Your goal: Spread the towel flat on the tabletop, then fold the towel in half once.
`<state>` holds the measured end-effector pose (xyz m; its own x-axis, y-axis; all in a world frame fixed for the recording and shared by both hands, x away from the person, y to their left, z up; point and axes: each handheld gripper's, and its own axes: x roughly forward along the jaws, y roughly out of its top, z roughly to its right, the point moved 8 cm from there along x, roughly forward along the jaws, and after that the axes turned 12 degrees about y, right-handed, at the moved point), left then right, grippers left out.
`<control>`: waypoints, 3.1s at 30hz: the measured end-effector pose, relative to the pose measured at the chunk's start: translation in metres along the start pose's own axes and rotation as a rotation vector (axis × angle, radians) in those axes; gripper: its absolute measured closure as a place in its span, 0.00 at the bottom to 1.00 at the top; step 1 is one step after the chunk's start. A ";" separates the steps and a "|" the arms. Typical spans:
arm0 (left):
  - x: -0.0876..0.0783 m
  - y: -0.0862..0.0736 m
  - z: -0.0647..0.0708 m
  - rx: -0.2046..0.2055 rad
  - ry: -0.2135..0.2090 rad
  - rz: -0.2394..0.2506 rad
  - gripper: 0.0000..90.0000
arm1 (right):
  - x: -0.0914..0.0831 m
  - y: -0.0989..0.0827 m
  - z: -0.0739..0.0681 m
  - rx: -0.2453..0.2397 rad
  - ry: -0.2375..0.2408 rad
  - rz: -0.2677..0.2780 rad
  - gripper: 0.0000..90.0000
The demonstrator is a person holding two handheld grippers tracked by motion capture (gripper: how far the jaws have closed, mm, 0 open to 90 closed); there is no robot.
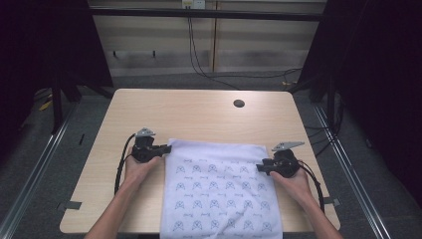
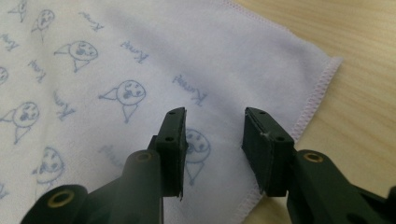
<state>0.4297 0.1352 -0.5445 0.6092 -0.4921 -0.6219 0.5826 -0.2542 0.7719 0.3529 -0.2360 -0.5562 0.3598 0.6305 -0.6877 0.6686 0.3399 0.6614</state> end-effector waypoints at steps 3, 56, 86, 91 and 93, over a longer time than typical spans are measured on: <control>-0.011 0.007 -0.001 -0.037 -0.016 0.041 0.76 | 0.003 0.004 0.001 -0.006 0.007 0.004 0.67; -0.024 -0.008 0.005 0.026 0.001 -0.010 0.68 | 0.011 0.017 0.026 -0.048 -0.041 0.019 0.89; -0.040 0.013 0.024 0.015 -0.187 0.045 0.97 | -0.030 0.055 0.008 0.020 0.140 0.213 0.98; -0.046 0.034 0.022 0.063 -0.138 0.060 0.97 | -0.036 0.076 0.006 0.004 0.133 0.233 0.98; -0.048 0.045 0.019 0.062 -0.128 0.070 0.97 | -0.040 0.086 0.005 -0.008 0.125 0.241 0.98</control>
<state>0.4166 0.1315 -0.4776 0.5716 -0.6113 -0.5473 0.5040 -0.2648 0.8221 0.3996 -0.2351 -0.4735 0.4245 0.7747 -0.4686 0.5680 0.1752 0.8041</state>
